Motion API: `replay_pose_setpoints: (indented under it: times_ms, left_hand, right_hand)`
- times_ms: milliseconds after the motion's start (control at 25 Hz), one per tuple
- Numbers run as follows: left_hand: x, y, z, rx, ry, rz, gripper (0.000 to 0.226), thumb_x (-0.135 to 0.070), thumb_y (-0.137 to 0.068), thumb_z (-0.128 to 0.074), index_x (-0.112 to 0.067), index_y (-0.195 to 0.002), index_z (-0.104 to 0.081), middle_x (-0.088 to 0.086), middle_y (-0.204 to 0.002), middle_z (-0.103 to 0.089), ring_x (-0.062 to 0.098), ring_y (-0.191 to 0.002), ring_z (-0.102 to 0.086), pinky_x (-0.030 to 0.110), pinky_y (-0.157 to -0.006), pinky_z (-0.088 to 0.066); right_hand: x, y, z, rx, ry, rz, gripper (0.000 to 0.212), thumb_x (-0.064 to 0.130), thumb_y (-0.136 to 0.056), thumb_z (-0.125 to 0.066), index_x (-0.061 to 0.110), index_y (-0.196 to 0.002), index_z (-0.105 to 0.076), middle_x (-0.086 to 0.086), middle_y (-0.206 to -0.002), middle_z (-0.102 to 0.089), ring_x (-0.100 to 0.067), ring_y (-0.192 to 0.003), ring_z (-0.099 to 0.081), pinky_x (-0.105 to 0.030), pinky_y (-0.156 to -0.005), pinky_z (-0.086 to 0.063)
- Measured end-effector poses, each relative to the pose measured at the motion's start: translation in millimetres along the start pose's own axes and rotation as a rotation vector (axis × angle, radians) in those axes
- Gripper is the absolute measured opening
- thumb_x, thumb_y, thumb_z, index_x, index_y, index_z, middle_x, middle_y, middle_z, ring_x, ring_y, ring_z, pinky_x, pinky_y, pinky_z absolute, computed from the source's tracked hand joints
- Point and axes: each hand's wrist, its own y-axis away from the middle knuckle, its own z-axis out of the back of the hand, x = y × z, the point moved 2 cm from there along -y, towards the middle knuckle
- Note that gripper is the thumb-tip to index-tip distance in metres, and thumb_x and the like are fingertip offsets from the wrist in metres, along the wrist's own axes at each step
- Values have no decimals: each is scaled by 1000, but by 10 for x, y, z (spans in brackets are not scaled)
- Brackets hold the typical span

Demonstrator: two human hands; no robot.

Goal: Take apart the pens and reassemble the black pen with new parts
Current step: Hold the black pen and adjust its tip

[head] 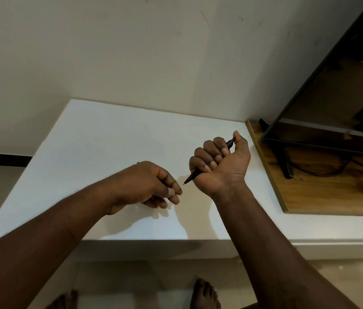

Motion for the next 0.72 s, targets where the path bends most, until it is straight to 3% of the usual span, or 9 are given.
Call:
replay_pose_setpoints:
  times_ms: [280,520,720]
  left_hand:
    - [5,13,9,26,14,-26,13,-13,-93,-73,-20,-97,-82,0,-95,-83,13,-79,-78,35,-87,-61]
    - [18,1,7,27,-6,-36,12,-15,-93,-74,-22,-98,-82,-3,-94,-83,13,-82,-79,33,-85,-62]
    - [28,-11,7,32,-5,-40,12,-15,-91,-76,-23,-97,-82,-2,-95,-83,14,-84,-79,34,-86,-62]
  right_hand:
    - [4,-4,-3,0,8,22,49,48,-93,-50,21,-57,-33,6,-51,-21,-11,-39,-17,-22,-41,-14]
    - [-50,19,-107,82,247,130,59,58,-98,-46,20,-56,-29,4,-49,-21,-12,-41,-13,-24,-41,-13]
    - [-32,25,-104,73,169,125,51,48,-96,-45,19,-57,-30,4,-50,-21,-12,-42,-13,-23,-44,-12]
